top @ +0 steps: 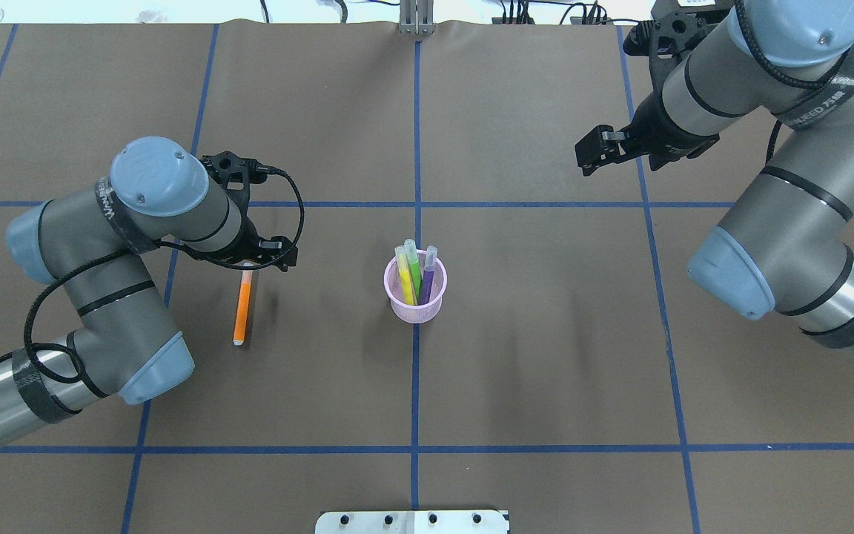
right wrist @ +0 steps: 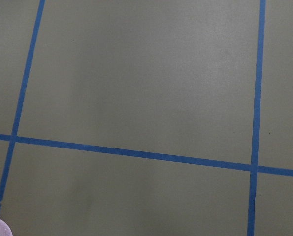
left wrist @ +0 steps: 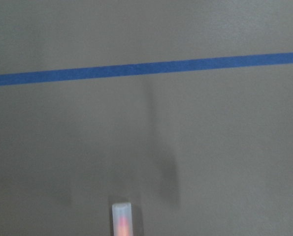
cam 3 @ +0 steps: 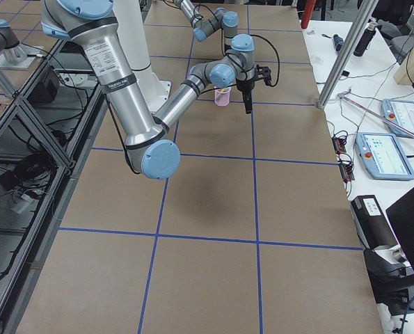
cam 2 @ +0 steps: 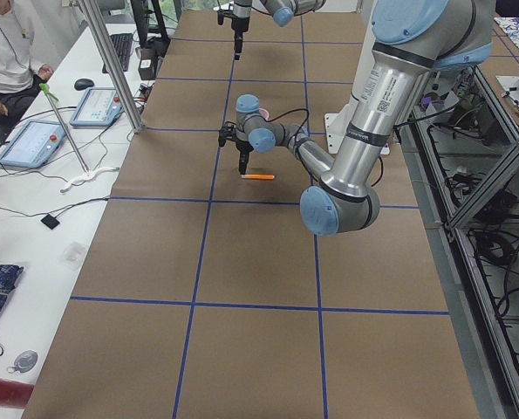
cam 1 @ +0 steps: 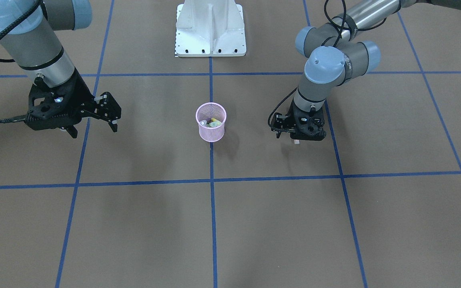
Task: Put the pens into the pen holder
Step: 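Withdraw the right gripper while the left gripper descends toward the orange marker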
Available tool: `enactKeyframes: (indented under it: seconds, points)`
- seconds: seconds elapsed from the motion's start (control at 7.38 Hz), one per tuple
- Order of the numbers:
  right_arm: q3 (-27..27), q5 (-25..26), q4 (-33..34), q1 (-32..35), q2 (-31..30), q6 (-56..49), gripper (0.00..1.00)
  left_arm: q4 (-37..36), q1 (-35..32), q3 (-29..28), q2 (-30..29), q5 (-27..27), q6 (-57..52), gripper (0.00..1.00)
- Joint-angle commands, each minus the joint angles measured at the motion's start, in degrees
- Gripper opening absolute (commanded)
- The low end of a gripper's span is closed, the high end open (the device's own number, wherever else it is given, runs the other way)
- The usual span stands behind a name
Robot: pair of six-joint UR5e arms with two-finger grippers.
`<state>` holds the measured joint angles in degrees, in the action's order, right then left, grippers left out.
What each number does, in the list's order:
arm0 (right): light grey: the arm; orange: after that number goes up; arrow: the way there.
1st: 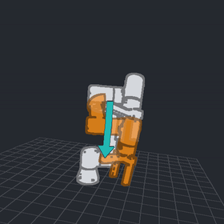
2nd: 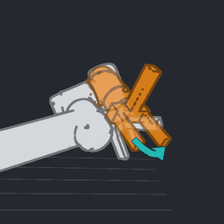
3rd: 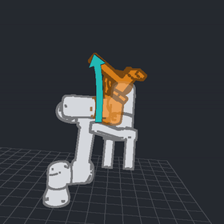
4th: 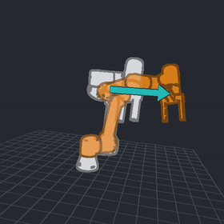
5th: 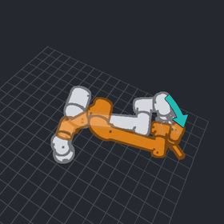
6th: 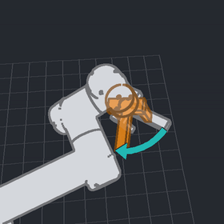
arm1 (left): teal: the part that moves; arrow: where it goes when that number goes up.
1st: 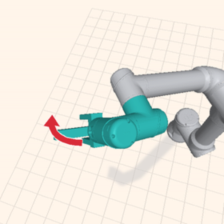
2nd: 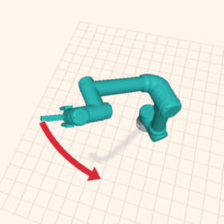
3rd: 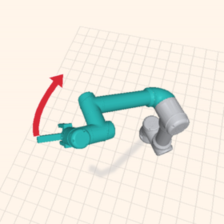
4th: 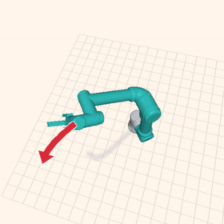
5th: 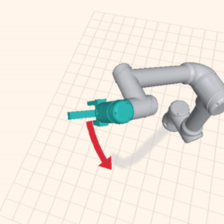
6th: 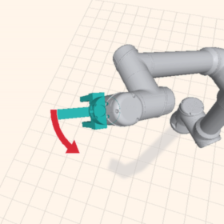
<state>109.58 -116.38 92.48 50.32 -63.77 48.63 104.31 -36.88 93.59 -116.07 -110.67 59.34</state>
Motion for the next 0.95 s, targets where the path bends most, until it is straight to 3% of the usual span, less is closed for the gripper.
enactKeyframes:
  seconds: [0.0,0.27,0.81]
  points:
    - [0.0,0.2,0.1,0.0,0.0,0.0,1.0,1.2,-0.1,-0.5,0.2,0.1,0.1,0.71]
    - [0.0,0.4,0.0,-0.1,0.0,0.0,1.0,1.2,-0.1,-0.2,1.1,0.1,0.1,0.63]
    - [-0.2,0.4,0.0,-0.1,0.0,-0.1,1.0,1.1,0.0,0.0,1.5,0.7,0.2,0.59]
